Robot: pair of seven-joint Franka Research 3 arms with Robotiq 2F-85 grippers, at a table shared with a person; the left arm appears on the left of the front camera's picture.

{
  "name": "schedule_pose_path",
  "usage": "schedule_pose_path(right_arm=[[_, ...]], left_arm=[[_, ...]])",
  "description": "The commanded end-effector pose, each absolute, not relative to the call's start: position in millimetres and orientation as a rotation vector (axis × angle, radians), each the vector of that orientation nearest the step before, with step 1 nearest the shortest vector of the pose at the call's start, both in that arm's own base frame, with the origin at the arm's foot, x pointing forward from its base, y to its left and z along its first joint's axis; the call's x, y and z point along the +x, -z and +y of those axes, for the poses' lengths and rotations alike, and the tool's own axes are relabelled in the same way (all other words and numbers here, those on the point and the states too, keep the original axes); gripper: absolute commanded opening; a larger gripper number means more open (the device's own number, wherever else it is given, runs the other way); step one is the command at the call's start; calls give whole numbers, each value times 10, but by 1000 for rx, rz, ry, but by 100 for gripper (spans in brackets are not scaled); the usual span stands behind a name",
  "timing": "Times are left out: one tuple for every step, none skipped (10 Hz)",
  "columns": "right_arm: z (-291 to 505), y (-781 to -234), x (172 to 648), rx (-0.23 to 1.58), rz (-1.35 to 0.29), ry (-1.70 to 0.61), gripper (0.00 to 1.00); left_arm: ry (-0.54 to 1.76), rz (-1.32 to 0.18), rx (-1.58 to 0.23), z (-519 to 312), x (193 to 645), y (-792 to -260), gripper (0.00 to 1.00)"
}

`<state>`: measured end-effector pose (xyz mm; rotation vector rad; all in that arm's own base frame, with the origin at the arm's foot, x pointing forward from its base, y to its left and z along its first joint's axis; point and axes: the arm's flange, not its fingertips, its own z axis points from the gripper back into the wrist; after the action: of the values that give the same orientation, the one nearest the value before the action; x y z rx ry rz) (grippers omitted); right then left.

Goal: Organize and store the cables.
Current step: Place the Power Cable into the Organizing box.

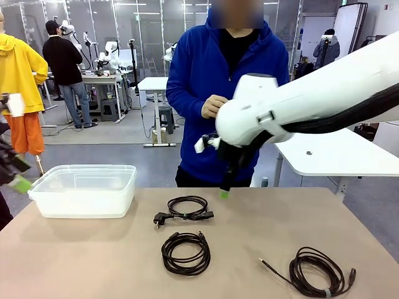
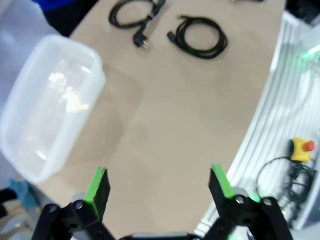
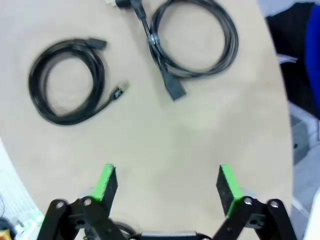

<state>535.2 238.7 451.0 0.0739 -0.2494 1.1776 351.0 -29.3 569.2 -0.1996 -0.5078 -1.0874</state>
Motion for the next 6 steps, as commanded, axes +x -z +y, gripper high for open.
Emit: schedule_pose_path(right_arm=[[1849, -4656, 4916, 104, -356, -1120, 100], [1566, -4759, 4794, 151, -391, -1106, 100], [1260, -4846, 4662, 186, -430, -1086, 100], [933, -4921, 4525, 212, -478, -1054, 100], [575, -4980, 4330, 231, -529, -1003, 100], [269, -5018, 4178, 223, -579, -946, 100]], left_arm=[[1173, -483, -118, -544, 3876, -5813, 100], [1216, -492, -104, -721, 3965, -5822, 100], [1244, -481, -82, -886, 4040, -5794, 100], [1276, -478, -86, -1042, 4109, -5758, 100], [1303, -474, -96, -1169, 4133, -5730, 100], [1348, -515, -193, -1256, 4132, -5742, 100]])
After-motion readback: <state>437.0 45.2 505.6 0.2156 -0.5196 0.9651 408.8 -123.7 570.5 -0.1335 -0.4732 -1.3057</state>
